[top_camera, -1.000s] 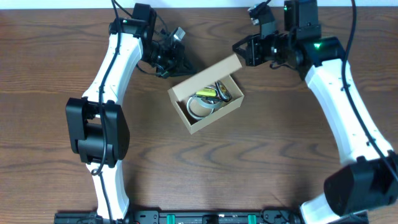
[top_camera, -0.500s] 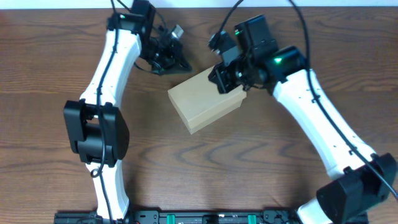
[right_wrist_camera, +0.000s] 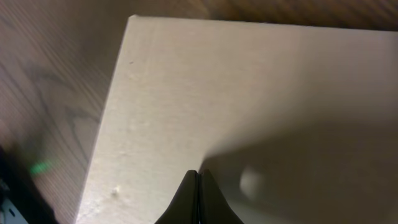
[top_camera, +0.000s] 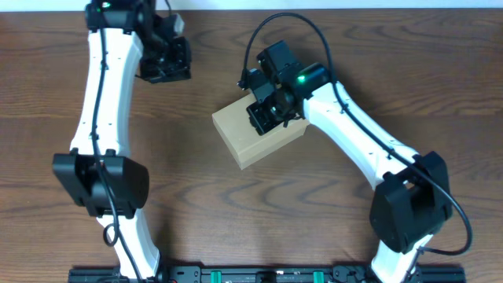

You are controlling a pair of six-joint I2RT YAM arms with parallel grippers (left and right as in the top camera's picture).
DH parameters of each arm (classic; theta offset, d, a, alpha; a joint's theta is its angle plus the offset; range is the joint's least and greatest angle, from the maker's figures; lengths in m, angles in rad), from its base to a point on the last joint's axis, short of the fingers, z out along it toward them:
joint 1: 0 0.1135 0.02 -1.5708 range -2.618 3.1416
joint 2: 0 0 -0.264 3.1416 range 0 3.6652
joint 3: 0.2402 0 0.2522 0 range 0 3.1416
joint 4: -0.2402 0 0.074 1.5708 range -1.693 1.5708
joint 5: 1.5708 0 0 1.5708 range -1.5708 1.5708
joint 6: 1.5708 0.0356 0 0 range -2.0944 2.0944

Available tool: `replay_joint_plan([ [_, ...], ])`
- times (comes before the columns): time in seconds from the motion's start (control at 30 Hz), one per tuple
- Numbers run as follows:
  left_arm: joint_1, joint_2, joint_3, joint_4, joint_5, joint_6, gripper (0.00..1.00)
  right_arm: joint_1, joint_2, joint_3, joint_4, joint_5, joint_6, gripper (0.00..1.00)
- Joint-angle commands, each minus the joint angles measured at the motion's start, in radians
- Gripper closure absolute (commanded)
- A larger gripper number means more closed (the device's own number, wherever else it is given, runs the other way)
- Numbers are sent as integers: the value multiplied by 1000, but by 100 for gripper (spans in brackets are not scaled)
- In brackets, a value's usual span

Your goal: Pack container

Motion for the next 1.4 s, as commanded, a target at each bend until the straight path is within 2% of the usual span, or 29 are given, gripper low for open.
replay_joint_plan([
  [0.0, 40, -37, 22, -24, -41, 17, 94, 34, 42, 6, -3, 33, 10, 99],
  [0.37, 101, -75, 22, -41, -26, 16, 94, 61, 203, 6, 74, 99, 81, 99],
  [0.57, 101, -75, 22, -39, -26, 16, 95, 61, 214, 8, 133, 152, 105, 99],
  [0.77, 104, -85, 22, -40, -26, 16, 94, 60, 147, 11, 101, 119, 103, 99],
  [1.1, 129, -193, 22, -34, -27, 5, 95, 27, -76, 11, 98, 156, 70, 97],
  [1.17, 129, -225, 22, -34, -27, 5, 89, 18, -120, 11, 93, 156, 70, 87],
  [1.2, 129, -240, 22, -34, -27, 5, 80, 12, -140, 11, 91, 156, 69, 79],
  [1.23, 129, -254, 22, -34, -27, 5, 67, 7, -159, 11, 92, 156, 66, 56],
  [1.27, 129, -271, 22, -33, -27, 5, 29, 0, -181, 11, 93, 158, 66, 32],
  [1.3, 129, -285, 22, -34, -27, 5, 2, -6, -198, 11, 94, 158, 66, 3],
  [1.37, 129, -312, 22, -34, -27, 6, 5, -17, -228, 11, 100, 174, 67, 1],
])
